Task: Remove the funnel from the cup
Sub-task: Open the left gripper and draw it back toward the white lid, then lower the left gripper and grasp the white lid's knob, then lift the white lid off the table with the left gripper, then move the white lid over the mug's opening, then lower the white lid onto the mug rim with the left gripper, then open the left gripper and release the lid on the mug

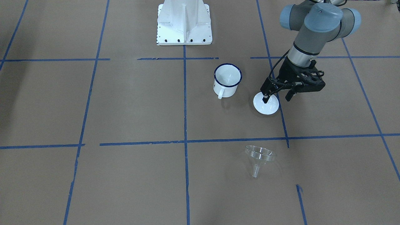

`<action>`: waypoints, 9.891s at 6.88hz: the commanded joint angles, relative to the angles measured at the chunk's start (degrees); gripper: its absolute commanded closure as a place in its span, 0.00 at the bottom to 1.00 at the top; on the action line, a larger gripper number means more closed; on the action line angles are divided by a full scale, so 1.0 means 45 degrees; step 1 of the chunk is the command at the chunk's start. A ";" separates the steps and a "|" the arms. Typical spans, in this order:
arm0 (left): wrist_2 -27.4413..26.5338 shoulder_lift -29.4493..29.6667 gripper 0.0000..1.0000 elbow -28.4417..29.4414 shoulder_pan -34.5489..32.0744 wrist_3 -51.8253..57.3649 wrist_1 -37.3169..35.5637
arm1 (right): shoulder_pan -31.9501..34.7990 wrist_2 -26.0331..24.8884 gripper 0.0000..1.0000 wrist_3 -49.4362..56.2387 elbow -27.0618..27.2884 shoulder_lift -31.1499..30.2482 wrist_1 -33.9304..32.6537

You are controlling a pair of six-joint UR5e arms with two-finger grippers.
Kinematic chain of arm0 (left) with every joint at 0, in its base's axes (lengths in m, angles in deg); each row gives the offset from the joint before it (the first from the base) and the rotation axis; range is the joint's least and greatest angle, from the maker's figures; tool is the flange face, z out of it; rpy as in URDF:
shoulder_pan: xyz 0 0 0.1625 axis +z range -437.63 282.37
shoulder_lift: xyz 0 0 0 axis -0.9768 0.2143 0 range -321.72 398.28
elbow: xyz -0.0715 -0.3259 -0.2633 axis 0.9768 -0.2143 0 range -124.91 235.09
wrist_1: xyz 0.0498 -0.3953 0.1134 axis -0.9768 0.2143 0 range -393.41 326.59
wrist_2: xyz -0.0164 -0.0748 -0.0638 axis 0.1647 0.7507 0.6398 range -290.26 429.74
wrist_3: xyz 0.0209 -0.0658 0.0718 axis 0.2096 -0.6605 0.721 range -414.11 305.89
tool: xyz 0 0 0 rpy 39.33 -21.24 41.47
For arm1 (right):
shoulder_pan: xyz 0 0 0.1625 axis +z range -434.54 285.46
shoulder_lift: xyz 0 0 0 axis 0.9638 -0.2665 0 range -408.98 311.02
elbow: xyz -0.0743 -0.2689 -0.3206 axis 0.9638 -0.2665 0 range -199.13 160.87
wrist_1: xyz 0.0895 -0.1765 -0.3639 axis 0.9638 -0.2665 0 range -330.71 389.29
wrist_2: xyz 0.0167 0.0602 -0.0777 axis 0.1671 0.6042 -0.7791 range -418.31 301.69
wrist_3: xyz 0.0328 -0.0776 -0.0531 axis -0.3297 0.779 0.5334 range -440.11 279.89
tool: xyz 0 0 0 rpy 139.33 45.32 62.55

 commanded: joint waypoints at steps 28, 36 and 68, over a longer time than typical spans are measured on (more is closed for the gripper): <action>-0.0084 0.0929 1.00 -0.3169 0.0474 0.0298 -0.6017 | 0.0000 0.0000 0.00 0.0000 0.0000 0.0000 0.0000; -0.0258 0.3614 1.00 -0.2042 0.2855 -0.2242 -0.7555 | 0.0000 0.0000 0.00 0.0000 0.0000 0.0000 0.0000; -0.0240 0.4572 0.00 0.0596 0.3306 -0.2476 -0.3434 | 0.0000 0.0000 0.00 0.0000 0.0000 0.0000 0.0000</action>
